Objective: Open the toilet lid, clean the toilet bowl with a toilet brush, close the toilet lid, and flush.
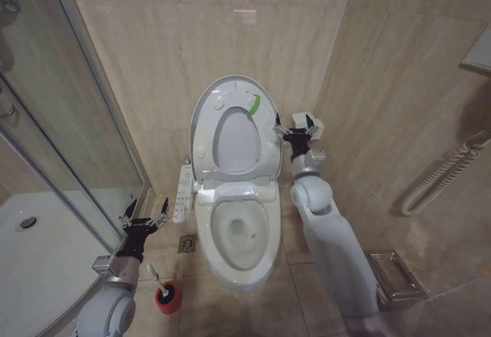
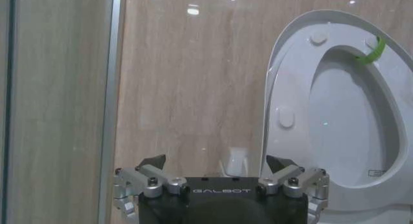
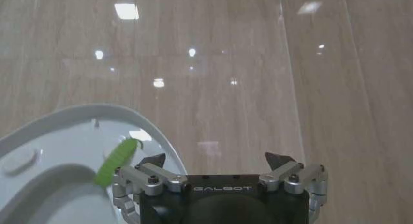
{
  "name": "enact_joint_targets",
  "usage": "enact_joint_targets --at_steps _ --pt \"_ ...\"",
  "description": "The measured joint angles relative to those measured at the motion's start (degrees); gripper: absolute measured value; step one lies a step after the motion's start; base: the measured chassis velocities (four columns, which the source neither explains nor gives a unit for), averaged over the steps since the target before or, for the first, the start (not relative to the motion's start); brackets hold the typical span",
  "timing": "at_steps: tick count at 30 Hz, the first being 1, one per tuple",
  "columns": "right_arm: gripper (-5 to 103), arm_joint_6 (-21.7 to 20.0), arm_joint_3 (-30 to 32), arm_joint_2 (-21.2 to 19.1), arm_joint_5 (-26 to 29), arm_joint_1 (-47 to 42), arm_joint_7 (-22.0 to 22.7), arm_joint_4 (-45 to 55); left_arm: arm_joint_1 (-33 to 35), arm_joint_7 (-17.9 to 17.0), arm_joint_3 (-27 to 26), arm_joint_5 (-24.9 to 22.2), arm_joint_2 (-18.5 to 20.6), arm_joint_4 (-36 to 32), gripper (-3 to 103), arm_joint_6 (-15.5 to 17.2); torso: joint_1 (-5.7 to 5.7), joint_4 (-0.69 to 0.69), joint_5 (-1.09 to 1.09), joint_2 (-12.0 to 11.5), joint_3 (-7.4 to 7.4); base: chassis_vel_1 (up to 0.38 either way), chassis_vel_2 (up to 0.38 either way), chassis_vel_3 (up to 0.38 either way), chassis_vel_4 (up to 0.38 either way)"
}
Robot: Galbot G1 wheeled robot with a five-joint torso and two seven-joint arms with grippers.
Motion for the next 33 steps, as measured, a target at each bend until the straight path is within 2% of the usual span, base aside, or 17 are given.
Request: enact_joint_targets --at_steps 5,8,12,22,33 --pt "100 -0.8 -0.3 -3.5 0.7 -6.5 0.0 5.2 0.0 0.0 0.0 0.0 0.0 0.0 100 0.0 0.0 0.02 0.01 0.0 -0.01 0.0 0.0 0.0 0.0" --pt "100 -1.5 -0.7 -6.2 3.3 -10.6 -0.3 8.1 0.0 0.0 0.0 0.0 0.0 0.0 100 0.0 -0.01 0.0 0.01 0.0 0.0 0.0 0.0 0.0 0.0" --pt "100 -2.8 -1.2 -7.7 5.6 -14.3 -0.4 11.4 0.0 0.0 0.0 0.0 0.0 0.0 100 0.0 -0.01 0.02 0.0 0.0 -0.01 0.0 0.0 0.0 0.0" --pt "100 -4.2 -2.1 -8.8 7.3 -20.5 0.0 17.7 0.0 0.0 0.0 0.0 0.0 0.0 100 0.0 -0.01 0.02 0.0 0.0 -0.01 0.0 0.0 0.0 0.0" --pt "100 -2.3 -0.8 -9.2 5.5 -30.7 -0.3 22.7 0.0 0.0 0.0 0.0 0.0 0.0 100 0.0 -0.01 0.01 0.0 0.0 -0.01 0.0 0.0 0.0 0.0"
